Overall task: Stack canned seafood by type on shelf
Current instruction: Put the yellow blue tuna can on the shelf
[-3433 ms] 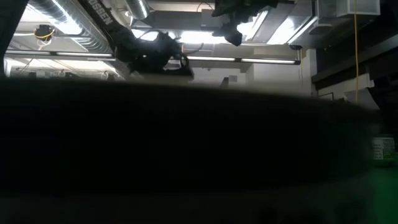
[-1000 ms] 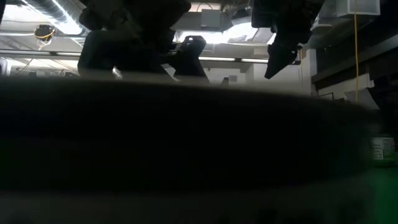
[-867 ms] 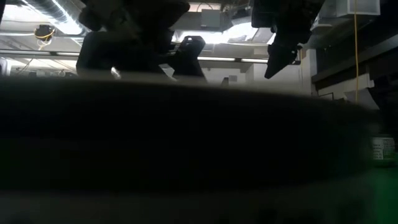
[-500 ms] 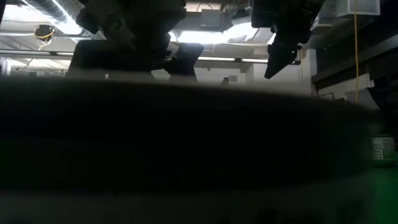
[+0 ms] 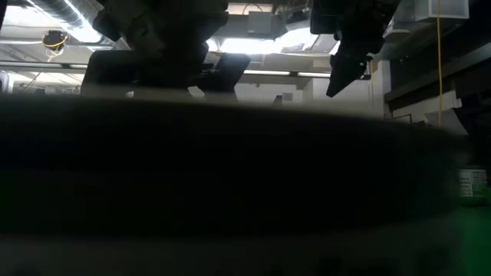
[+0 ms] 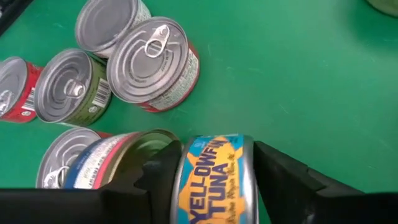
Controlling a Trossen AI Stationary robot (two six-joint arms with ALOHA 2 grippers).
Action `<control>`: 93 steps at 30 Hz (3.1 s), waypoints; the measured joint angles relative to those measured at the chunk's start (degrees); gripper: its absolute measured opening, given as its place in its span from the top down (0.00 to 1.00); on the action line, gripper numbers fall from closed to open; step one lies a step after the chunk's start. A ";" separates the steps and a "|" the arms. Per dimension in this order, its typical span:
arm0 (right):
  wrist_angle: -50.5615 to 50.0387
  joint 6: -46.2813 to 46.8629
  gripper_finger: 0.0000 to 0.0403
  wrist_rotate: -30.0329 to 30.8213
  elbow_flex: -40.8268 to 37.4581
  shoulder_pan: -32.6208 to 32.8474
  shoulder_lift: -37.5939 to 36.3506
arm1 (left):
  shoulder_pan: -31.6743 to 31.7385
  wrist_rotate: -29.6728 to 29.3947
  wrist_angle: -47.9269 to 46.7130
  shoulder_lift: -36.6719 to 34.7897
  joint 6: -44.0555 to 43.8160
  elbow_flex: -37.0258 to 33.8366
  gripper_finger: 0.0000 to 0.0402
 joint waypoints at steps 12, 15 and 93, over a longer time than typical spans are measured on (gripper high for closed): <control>0.00 -0.01 0.35 0.00 0.00 0.00 0.02 | 0.00 0.01 0.28 0.00 0.02 -0.04 0.62; 0.00 -0.01 0.35 0.01 0.00 0.00 0.02 | -0.11 0.00 -0.09 0.00 -0.03 0.44 0.61; 1.06 -0.51 0.35 0.04 0.04 0.02 0.04 | 40.15 -35.44 17.84 1.29 23.86 -6.86 0.61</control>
